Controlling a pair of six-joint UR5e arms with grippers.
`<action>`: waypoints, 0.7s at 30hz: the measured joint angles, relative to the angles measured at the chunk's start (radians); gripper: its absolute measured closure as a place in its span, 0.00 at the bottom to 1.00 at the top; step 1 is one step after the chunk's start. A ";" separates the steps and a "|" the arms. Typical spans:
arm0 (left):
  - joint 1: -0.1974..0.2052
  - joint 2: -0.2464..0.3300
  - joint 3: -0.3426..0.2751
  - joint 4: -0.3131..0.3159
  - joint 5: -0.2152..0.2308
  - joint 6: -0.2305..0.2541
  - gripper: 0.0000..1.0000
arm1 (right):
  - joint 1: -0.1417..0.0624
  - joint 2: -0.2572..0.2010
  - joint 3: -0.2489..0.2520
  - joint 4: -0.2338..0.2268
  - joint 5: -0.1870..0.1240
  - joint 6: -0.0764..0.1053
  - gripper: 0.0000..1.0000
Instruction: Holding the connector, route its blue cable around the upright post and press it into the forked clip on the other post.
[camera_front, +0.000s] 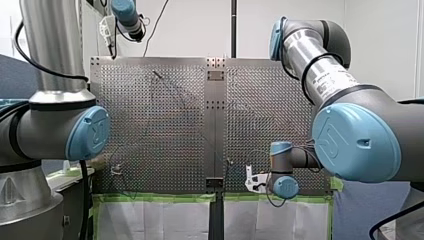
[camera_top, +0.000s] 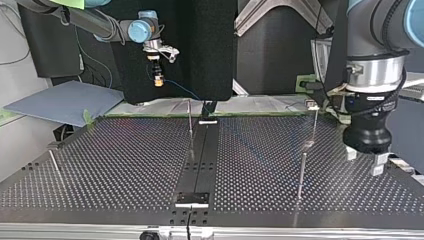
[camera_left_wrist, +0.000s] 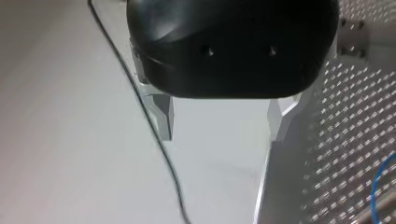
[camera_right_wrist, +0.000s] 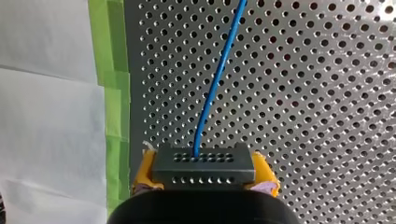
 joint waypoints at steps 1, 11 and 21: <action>-0.002 -0.003 0.000 -0.007 0.007 0.002 0.00 | 0.001 0.000 -0.001 0.001 0.000 0.000 1.00; -0.023 -0.082 -0.001 -0.095 0.095 0.026 0.00 | 0.005 0.000 -0.006 0.013 0.000 -0.003 1.00; -0.027 -0.150 -0.001 -0.150 0.121 0.024 0.00 | 0.007 0.000 -0.007 0.013 0.000 -0.002 1.00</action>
